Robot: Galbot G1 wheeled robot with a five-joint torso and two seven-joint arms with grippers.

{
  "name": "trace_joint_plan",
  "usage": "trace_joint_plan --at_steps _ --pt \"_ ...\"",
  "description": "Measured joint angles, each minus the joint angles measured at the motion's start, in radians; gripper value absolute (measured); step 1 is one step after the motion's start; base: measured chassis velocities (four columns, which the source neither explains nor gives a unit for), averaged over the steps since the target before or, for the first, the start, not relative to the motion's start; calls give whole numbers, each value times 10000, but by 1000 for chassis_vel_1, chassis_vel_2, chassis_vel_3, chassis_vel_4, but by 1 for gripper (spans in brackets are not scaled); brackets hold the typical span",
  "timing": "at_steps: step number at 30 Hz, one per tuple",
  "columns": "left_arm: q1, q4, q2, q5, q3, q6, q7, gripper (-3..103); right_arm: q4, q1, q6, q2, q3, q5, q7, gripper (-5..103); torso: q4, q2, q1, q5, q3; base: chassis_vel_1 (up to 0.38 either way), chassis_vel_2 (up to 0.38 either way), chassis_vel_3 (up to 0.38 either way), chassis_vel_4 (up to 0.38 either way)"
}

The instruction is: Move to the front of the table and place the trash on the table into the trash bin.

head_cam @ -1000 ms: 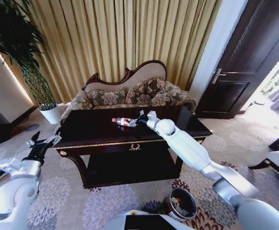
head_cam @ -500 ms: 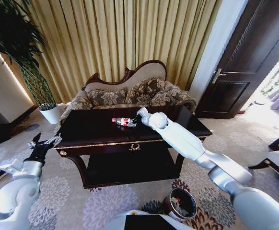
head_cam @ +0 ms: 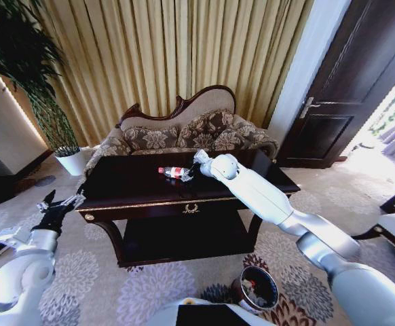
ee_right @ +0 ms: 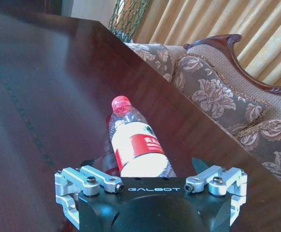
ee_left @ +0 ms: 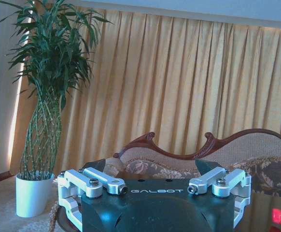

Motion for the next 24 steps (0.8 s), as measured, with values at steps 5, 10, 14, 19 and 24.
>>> trace_joint_plan --at_steps 5,10,14,19,24 --pt "-20 73 45 0 -10 -4 6 100 -261 7 16 211 -171 -87 8 100 -4 0 -1 1 0 0 0 0 0" --pt "-34 127 49 -1 -14 -20 8 100 -488 64 53 385 -309 -88 18 100 0 0 0 0 0 0 0 0 0" --pt "-41 165 46 -2 -14 -38 12 100 -602 98 94 468 -381 -88 28 100 -2 1 0 -1 0 0 0 0 0" --pt "-56 254 49 -6 -21 -67 36 100 -755 85 180 544 -396 -85 68 73 -2 1 -1 0 0 0 0 0 0" --pt "-75 316 76 -7 -13 -88 54 100 -775 21 273 533 -363 -84 94 57 -2 1 -1 0 0 0 0 0 0"
